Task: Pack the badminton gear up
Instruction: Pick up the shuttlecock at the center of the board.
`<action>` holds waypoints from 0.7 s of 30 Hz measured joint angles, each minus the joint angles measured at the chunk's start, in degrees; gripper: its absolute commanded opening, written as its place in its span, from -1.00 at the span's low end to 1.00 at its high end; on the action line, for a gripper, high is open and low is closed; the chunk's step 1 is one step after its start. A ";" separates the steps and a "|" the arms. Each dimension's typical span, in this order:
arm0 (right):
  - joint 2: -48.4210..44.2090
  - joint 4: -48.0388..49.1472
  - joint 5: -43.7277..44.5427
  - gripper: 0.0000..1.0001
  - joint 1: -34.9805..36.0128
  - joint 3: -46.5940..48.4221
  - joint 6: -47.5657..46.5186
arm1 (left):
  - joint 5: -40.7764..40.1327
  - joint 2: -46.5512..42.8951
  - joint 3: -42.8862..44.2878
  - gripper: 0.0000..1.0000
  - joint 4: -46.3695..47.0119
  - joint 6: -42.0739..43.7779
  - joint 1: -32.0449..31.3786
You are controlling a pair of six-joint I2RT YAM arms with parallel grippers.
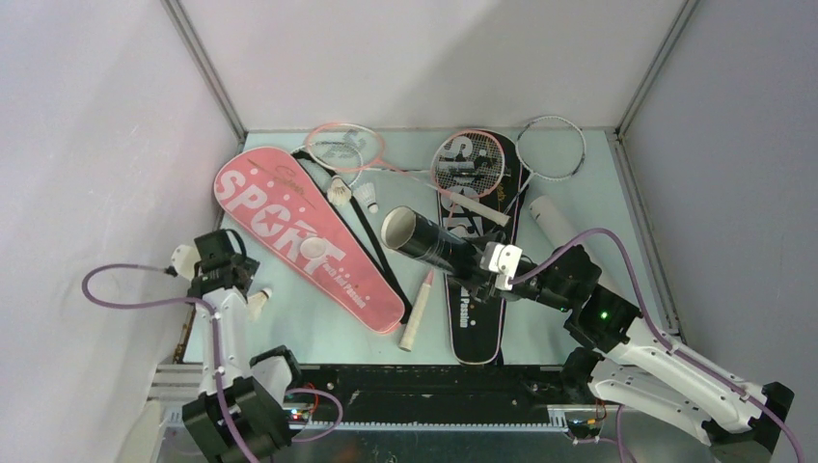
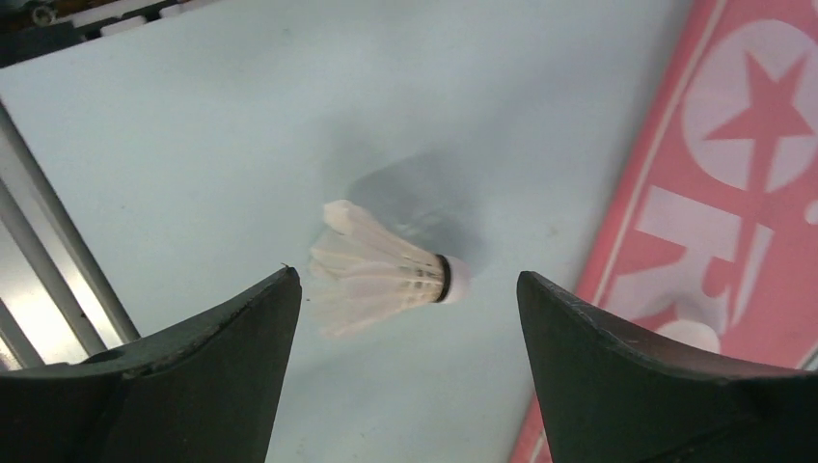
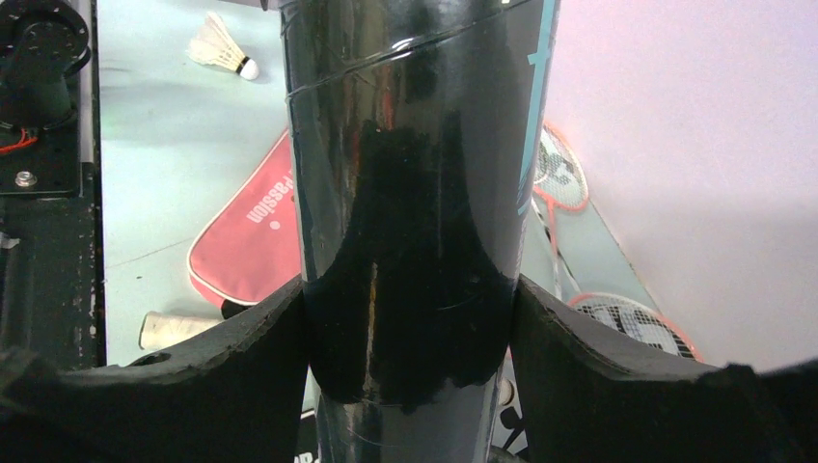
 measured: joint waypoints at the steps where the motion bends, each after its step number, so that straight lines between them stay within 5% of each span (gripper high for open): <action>1: 0.02 0.00 -0.22 -0.50 0.07 0.00 0.00 | 0.07 -0.35 -0.87 0.77 0.15 -0.02 1.18; 6: 0.02 0.07 -1.05 -0.49 0.28 0.00 0.37 | 3.41 -0.28 -5.05 0.71 2.54 -0.02 5.16; 10: -0.02 0.07 -1.46 -0.49 0.31 0.00 0.76 | 7.39 2.47 -5.55 0.47 4.44 0.04 7.10; 19: 0.35 0.37 -1.46 -0.49 0.76 0.00 1.90 | 13.38 1.66 -6.36 -0.95 8.96 0.20 7.54; 21: 0.90 0.79 -1.46 -0.49 1.01 0.00 2.14 | 14.14 0.37 -6.75 -0.99 9.86 0.07 7.56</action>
